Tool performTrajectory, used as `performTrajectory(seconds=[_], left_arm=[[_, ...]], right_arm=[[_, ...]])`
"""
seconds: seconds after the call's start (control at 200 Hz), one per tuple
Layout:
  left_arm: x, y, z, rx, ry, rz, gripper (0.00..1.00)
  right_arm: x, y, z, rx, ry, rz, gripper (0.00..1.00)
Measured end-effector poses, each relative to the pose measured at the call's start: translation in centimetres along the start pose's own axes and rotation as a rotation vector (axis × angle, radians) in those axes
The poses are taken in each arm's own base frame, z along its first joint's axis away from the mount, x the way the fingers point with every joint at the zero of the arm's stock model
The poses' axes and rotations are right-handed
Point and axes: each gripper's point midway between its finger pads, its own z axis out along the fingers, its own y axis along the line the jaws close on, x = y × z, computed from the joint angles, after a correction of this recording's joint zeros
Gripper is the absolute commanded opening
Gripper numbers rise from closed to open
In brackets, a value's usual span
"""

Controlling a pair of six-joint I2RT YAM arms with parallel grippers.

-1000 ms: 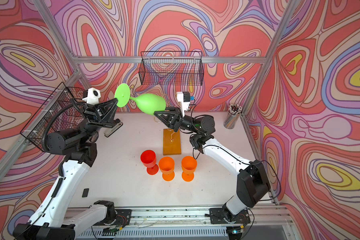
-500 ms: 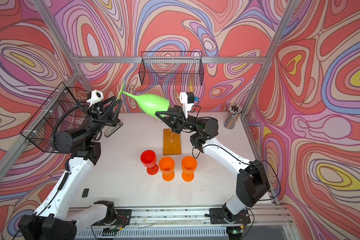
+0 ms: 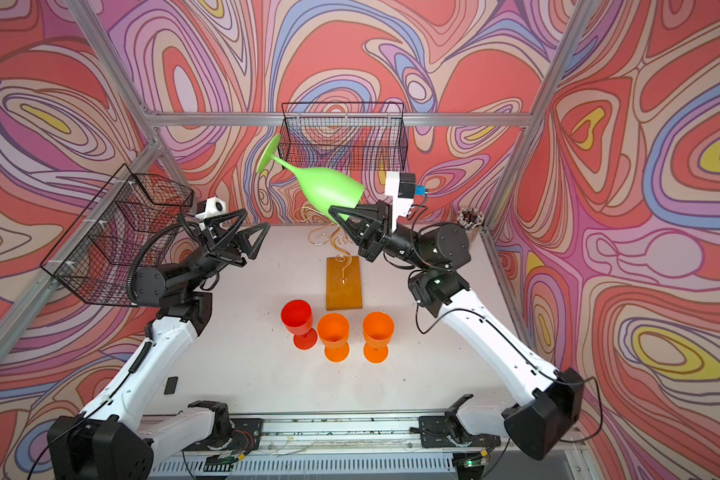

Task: Take the wine glass off the wine glass rack
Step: 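Carry the green glass down with the right gripper while the left arm draws back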

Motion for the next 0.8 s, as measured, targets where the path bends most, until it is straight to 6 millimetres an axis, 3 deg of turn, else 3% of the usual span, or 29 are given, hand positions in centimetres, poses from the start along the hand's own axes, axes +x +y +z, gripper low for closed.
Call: performTrajectory(seconds=[0.15,0.366,0.446,0.581,0.801], left_arm=[[1.0,-0.1,0.1,-0.058,0.042,0.076,0.69],[3.3,-4.1,0.5,-0.078,0.110,0.273,0.69],[3.7,-4.6,0.5,-0.073,0.125,0.299,0.69],[3.4,-3.9,0.6,-0.087,0.130,0.287,0.68],[3.0,-3.1,0.6,-0.105,0.126,0.264,0.68]], right_arm=[[-3.1,-0.1,-2.0,0.220,0.035,-0.073,0.00],[-6.0,-0.7,-7.4,0.566,0.090,-0.121,0.00],[-6.5,-1.6,-9.4,0.704,0.117,-0.120,0.00],[-6.0,-3.8,-12.7,0.931,0.181,-0.101,0.00],[-3.0,-7.6,-17.5,1.266,0.361,-0.077,0.00]])
